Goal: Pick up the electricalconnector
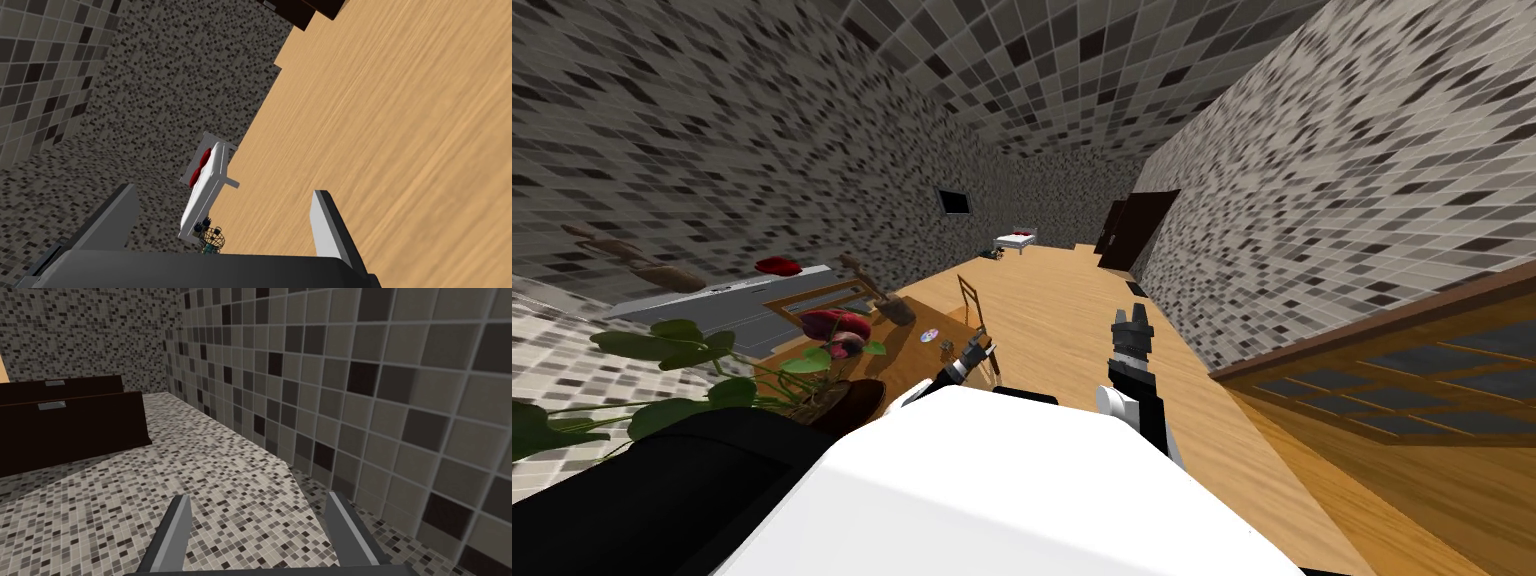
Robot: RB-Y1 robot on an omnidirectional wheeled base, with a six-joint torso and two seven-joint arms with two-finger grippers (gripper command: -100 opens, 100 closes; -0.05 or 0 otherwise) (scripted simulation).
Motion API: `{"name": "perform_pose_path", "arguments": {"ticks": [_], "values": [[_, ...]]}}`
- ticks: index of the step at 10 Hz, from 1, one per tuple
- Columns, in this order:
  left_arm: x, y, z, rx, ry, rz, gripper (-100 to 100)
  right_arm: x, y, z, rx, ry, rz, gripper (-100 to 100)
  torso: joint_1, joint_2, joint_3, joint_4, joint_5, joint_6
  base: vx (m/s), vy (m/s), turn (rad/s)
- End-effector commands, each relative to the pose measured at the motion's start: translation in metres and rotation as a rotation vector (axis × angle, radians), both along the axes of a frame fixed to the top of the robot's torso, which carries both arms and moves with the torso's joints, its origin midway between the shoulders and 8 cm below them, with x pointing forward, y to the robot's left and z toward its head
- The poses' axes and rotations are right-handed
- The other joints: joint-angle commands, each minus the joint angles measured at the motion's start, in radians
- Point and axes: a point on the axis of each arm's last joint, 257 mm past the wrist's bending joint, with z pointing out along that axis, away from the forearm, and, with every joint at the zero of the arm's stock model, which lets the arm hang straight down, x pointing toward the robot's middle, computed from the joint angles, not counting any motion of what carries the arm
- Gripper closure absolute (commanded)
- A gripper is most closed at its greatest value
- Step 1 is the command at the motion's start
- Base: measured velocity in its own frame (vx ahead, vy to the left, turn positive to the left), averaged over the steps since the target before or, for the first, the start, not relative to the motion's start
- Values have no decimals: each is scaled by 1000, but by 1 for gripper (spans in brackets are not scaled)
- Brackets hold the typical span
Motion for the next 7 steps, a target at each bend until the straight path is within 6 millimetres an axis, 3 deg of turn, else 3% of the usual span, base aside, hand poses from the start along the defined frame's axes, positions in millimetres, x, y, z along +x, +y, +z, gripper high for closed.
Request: {"name": "perform_pose_path", "arguments": {"ticks": [1,4,5,6,7], "values": [[0,-1,-12,0,20,0,-100,0,0,0,0,0,0,0,0,0,0,0,0,0,-4,9,33],[-26,14,-63,19,172,-44,-100,0,0,0,0,0,0,0,-1,0,0,0,0,0,-7,18,-197],[-28,18,-67,17,185,-39,-100,0,0,0,0,0,0,0,0,0,0,0,0,1,-8,23,-148],[-43,28,-90,35,255,-55,-100,0,0,0,0,0,0,0,0,0,0,0,0,0,-9,20,-252],[-44,31,-93,29,266,-50,-100,0,0,0,0,0,0,0,0,0,0,0,0,1,-10,23,-143]]}}
